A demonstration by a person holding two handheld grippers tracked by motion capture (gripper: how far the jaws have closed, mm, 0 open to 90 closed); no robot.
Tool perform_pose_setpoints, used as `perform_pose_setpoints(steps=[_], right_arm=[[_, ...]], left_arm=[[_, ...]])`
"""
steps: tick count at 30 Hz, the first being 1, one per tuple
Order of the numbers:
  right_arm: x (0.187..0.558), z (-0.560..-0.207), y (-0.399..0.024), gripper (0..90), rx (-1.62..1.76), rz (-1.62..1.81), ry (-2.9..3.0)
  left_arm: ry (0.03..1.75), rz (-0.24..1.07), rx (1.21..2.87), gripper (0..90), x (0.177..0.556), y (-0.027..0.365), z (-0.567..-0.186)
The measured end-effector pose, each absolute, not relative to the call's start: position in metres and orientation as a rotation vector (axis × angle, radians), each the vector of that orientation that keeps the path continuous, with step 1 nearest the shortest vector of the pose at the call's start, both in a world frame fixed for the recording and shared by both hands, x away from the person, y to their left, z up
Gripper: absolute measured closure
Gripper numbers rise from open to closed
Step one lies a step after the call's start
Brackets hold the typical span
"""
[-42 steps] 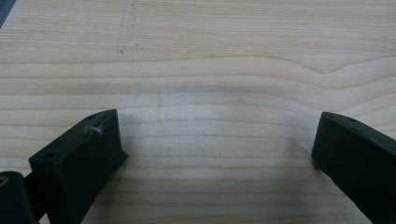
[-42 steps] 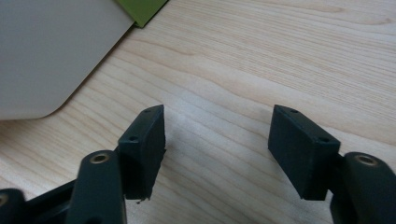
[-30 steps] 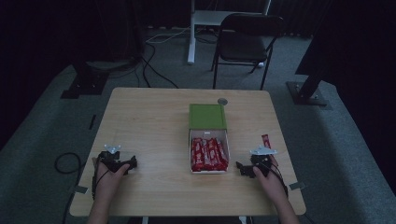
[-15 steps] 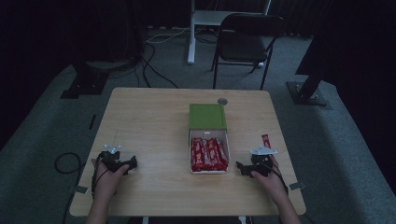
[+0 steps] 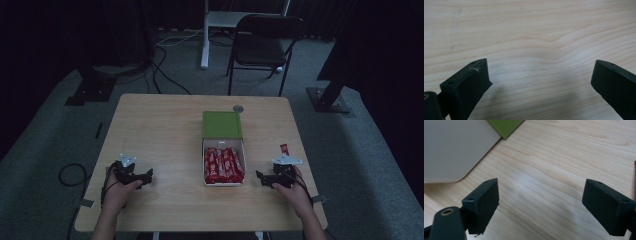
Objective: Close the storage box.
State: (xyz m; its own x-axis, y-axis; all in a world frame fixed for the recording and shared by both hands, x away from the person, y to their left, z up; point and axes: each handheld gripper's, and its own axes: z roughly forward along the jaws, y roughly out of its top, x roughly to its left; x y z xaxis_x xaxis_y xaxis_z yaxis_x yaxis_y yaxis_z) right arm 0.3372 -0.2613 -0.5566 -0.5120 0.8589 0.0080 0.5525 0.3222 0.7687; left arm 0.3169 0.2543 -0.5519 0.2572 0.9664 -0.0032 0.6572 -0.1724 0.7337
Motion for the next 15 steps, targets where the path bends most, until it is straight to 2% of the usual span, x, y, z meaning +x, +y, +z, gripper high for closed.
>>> perform_pose_setpoints(steps=[7, 15], right_arm=[[0.333, -0.551, -0.262, 13.2, 1.26, 1.069, 2.177], [0.33, -0.546, -0.261, 12.3, 1.247, 1.09, 2.181]], left_arm=[[1.351, 0.592, 1.948, 2.6, 0.313, 0.231, -0.545], [1.217, 0.599, 1.972, 2.6, 0.304, 0.199, -0.534]])
